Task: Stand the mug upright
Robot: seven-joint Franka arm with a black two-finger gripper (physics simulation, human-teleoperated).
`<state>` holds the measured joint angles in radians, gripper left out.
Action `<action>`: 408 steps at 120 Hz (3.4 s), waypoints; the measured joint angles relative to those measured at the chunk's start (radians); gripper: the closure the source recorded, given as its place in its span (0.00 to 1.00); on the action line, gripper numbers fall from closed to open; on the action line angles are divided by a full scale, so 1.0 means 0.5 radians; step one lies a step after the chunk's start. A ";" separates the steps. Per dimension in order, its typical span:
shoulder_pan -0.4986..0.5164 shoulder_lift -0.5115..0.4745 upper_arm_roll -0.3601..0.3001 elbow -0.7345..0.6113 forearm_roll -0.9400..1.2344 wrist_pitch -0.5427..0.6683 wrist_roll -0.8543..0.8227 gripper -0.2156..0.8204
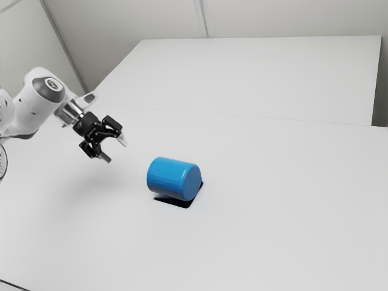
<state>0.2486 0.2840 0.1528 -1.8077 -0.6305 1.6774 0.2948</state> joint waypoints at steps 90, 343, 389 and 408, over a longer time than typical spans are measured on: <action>-0.082 0.305 -0.035 0.001 -0.669 0.027 0.155 0.21; -0.595 -0.570 -0.346 -0.614 1.161 1.257 -0.552 0.97; -0.765 -0.532 -0.311 -0.720 1.163 1.434 -0.698 0.97; -0.702 -0.500 -0.322 -0.726 1.154 1.453 -0.742 0.97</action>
<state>-0.1022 0.0342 -0.0084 -2.1706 -0.0535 2.4041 -0.0761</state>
